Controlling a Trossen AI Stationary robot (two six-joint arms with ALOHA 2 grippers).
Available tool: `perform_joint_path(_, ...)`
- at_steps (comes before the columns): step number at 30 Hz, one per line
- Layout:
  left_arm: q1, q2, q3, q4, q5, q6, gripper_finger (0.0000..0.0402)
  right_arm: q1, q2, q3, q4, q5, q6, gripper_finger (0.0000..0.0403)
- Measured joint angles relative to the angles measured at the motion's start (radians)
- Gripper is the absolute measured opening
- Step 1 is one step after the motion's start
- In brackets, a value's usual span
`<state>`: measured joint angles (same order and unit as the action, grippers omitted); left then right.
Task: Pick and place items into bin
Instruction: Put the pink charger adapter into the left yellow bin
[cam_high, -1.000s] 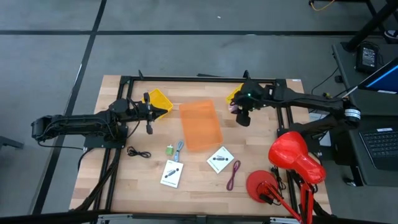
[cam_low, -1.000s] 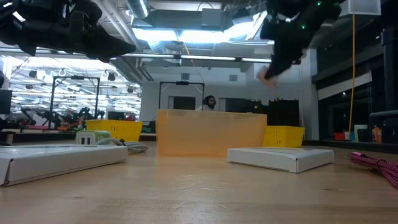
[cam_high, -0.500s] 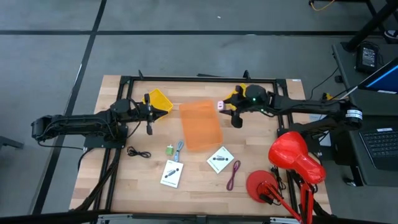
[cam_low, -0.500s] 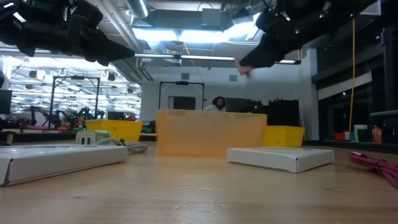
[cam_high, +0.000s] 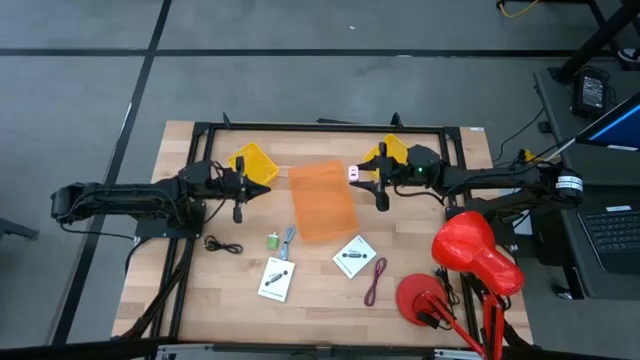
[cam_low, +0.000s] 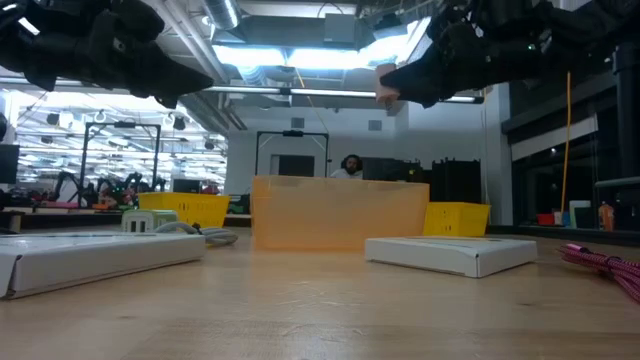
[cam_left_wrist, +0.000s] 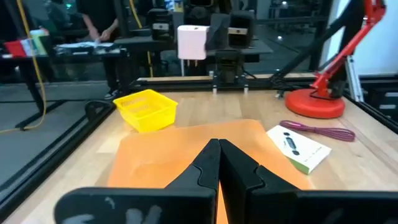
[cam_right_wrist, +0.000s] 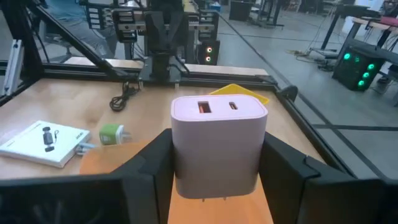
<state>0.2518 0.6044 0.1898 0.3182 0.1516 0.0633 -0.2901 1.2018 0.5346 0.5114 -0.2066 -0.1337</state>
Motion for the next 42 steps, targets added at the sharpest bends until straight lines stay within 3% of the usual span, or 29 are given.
perform_joint_path(14, -0.017, 0.000, 0.000, 0.030, -0.018, 0.056, 0.0011, 0.000, 0.023, 0.000, 0.060, -0.006, 0.009, 0.0168)
perform_joint_path(23, -0.017, 0.042, 0.000, 0.147, -0.072, 0.052, 0.0092, 0.000, 0.222, 0.079, 0.202, -0.033, -0.005, 0.0168)
perform_joint_path(29, -0.017, 0.170, -0.001, 0.291, -0.108, 0.035, 0.0150, 0.000, 0.349, 0.237, 0.205, -0.160, -0.056, 0.0168)
perform_joint_path(33, -0.017, 0.266, 0.005, 0.415, -0.159, 0.028, 0.0180, 0.000, 0.424, 0.312, 0.203, -0.165, -0.083, 0.0168)
perform_joint_path(42, -0.017, 0.413, 0.111, 0.410, -0.160, 0.032, 0.0216, 0.000, 0.547, 0.414, 0.198, -0.206, -0.084, 0.0168)
